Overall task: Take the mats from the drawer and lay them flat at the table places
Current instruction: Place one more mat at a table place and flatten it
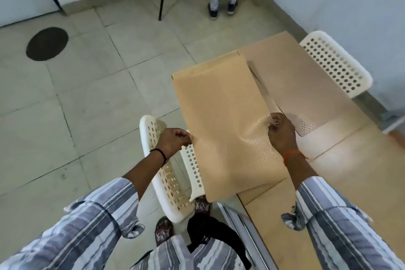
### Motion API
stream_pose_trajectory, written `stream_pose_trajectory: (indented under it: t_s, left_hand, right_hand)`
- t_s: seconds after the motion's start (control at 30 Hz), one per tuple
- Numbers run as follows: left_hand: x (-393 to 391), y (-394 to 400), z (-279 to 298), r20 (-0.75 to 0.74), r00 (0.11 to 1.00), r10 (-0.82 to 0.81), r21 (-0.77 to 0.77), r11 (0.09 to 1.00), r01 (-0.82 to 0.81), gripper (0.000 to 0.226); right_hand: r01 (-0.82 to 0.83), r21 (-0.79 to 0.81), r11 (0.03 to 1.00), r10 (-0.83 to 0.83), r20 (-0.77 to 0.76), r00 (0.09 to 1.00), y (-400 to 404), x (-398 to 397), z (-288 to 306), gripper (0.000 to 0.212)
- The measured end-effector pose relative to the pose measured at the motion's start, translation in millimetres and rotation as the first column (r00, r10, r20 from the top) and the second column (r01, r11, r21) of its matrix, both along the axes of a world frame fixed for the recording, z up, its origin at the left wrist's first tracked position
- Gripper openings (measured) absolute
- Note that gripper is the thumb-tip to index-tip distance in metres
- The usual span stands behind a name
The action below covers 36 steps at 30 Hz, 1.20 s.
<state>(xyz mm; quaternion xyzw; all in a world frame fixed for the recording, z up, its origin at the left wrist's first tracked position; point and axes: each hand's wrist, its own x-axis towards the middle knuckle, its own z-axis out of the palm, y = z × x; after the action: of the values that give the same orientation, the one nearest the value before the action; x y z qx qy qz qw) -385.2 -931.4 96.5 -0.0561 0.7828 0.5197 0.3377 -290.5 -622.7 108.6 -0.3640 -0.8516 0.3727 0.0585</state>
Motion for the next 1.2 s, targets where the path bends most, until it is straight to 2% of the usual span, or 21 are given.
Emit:
stream_pose_trajectory:
  t_s: [0.23,0.37,0.47,0.53,0.57,0.63,0.7,0.8,0.9,0.97,1.1,1.2]
  left_hand:
    - [-2,7,-10,0.075,0.993,0.093,-0.024,0.996,-0.091,0.014]
    - [-3,12,-10,0.074,0.99,0.123,-0.033,0.992,-0.121,0.007]
    - [-3,15,-8,0.072,0.991,0.11,-0.062,0.992,-0.105,0.005]
    - [-5,17,-9,0.012,0.998,0.056,-0.141,0.988,-0.054,0.005]
    - [-6,17,-9,-0.066,0.998,-0.01,-0.226,0.974,-0.006,0.007]
    - [-9,17,-7,-0.212,0.963,-0.166,-0.405,0.912,0.068,0.012]
    - [-16,19,-2,-0.306,0.908,-0.288,-0.466,0.877,0.121,0.011]
    - [-32,25,4,-0.413,0.76,-0.501,-0.475,0.831,0.29,0.012]
    - [-59,35,-8,-0.535,0.512,-0.672,-0.502,0.74,0.448,0.017]
    - [-77,40,-19,-0.555,0.373,-0.744,-0.555,0.664,0.501,0.031]
    - [-113,54,-38,-0.381,0.034,-0.924,-0.682,0.306,0.665,0.064]
    - [-126,46,-43,-0.256,-0.198,-0.946,-0.763,0.071,0.643,0.087]
  right_hand:
    - [-0.073,-0.027,0.997,0.076,0.121,0.99,21,-27,-23,0.048]
    - [-0.203,0.155,0.967,0.169,0.209,0.963,1,-33,-26,0.061]
    - [-0.324,0.188,0.927,0.285,0.206,0.936,-28,-37,-27,0.062]
    - [-0.374,0.181,0.91,0.334,0.216,0.918,-46,-39,-30,0.06]
    - [-0.38,0.175,0.908,0.341,0.217,0.915,-55,-40,-31,0.06]
    - [-0.364,0.16,0.917,0.328,0.215,0.92,-72,-40,-32,0.059]
    - [-0.323,0.143,0.936,0.289,0.217,0.932,-86,-38,-34,0.06]
    - [-0.265,0.146,0.953,0.229,0.222,0.948,-109,-31,-36,0.062]
    - [-0.164,0.156,0.974,0.129,0.213,0.969,-133,-23,-40,0.066]
    - [-0.171,0.175,0.97,0.123,0.255,0.959,-150,-18,-40,0.072]
    - [-0.138,0.173,0.975,0.054,0.419,0.907,-188,-18,-41,0.095]
    - [-0.068,0.162,0.984,-0.02,0.49,0.872,-217,-20,-41,0.104]
